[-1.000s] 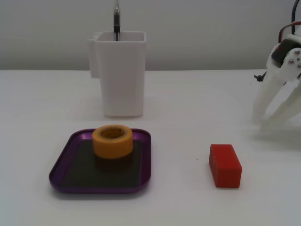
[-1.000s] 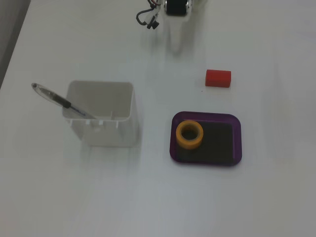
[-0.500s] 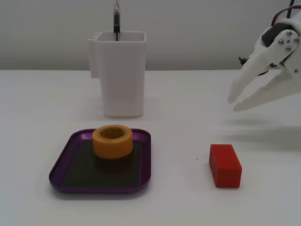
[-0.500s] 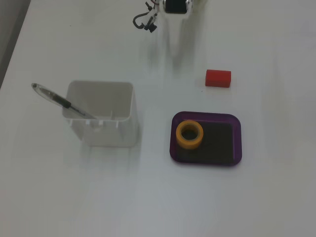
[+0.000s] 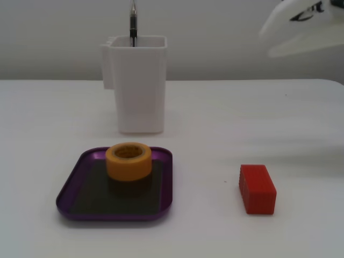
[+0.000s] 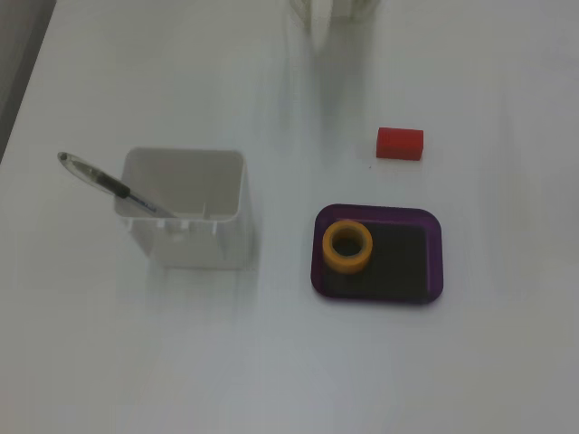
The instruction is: Remove the yellow tape from the box.
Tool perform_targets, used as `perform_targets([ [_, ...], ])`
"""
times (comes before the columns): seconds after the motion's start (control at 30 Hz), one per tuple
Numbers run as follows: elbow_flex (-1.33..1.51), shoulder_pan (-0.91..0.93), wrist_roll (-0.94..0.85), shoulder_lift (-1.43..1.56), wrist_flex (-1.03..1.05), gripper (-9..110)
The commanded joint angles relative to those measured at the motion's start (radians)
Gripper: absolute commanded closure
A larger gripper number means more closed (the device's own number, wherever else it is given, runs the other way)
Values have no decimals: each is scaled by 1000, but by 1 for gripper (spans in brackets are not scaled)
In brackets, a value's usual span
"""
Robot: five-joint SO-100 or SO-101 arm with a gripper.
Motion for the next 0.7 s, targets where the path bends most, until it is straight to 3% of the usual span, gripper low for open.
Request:
perform_targets([
  [0.0, -244, -5, -44, -370, 20, 95],
  [0.27, -845, -153, -43, -1057, 215, 90],
  [0.67, -1496, -190, -6, -1712, 282, 89],
])
